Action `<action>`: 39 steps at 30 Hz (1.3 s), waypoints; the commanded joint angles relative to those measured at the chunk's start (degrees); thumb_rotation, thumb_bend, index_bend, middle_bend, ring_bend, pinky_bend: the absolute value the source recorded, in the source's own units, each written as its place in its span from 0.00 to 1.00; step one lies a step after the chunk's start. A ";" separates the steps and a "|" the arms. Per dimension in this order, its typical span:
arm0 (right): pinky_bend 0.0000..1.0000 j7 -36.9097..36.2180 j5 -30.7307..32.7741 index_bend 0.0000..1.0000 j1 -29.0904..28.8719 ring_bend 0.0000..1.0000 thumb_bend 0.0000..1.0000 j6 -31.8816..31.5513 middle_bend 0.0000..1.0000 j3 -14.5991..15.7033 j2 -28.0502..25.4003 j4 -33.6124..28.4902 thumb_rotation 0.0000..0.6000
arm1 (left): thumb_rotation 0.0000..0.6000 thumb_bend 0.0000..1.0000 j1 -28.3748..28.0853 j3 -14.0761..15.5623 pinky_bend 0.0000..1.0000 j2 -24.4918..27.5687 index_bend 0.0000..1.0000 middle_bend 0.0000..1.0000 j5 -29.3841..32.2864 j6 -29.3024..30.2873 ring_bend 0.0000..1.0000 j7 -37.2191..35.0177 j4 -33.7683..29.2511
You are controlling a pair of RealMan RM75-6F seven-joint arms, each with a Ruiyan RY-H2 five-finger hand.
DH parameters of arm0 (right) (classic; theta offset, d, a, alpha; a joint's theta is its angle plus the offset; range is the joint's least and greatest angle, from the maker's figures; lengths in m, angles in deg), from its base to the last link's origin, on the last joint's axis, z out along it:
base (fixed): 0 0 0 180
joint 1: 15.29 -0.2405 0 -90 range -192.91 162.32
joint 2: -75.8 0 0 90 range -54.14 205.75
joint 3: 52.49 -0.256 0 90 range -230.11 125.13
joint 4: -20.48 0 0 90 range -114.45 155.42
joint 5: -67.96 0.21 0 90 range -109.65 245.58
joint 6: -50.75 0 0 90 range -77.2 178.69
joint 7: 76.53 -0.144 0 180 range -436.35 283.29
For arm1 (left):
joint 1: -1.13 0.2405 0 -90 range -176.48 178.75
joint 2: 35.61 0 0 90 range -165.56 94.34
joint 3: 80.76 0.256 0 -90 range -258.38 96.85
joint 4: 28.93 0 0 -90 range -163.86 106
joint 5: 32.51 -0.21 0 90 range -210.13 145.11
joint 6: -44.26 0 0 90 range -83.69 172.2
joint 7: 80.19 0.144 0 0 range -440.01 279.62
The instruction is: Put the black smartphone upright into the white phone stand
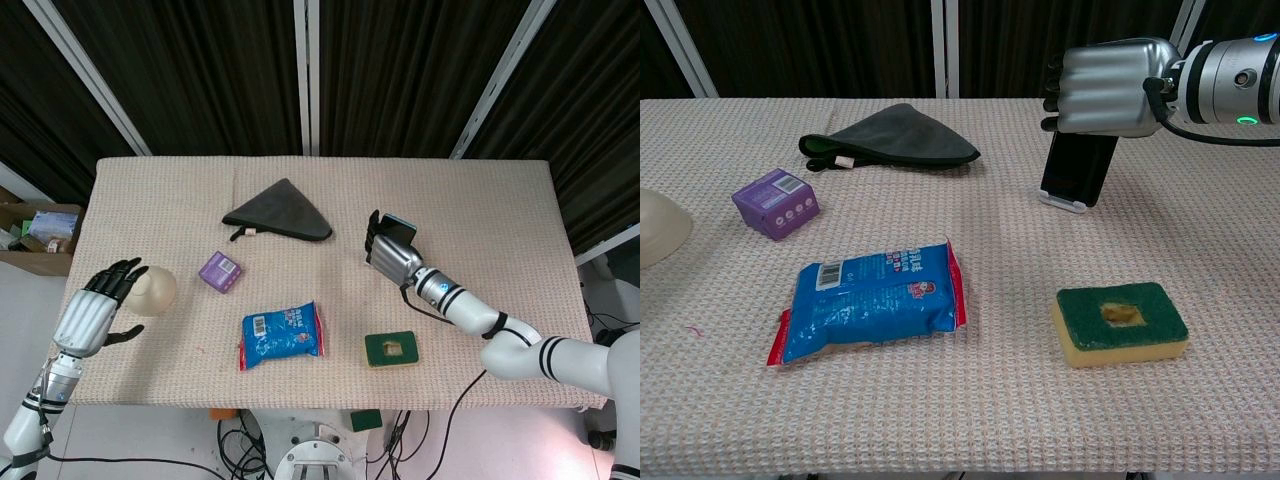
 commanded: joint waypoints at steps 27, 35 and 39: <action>0.00 -14.56 -11.04 0.00 12.16 0.00 0.21 -24.59 0.00 1.76 -13.65 -18.95 1.00 | 1.00 0.00 0.59 -0.13 0.23 0.69 0.12 0.07 0.50 0.73 0.09 -0.27 -0.24; 0.00 -53.66 -15.27 0.00 35.81 0.00 0.25 -53.55 0.00 5.62 -16.94 -12.14 1.00 | 1.00 0.00 1.65 -0.36 0.23 1.56 0.12 0.07 0.80 2.34 0.09 0.74 -0.78; 0.00 -79.99 -10.13 0.00 44.75 0.00 0.31 -57.83 0.00 4.86 -13.36 -2.64 1.00 | 1.00 0.00 2.78 -0.03 0.23 2.53 0.12 0.07 1.02 3.31 0.09 1.29 -1.53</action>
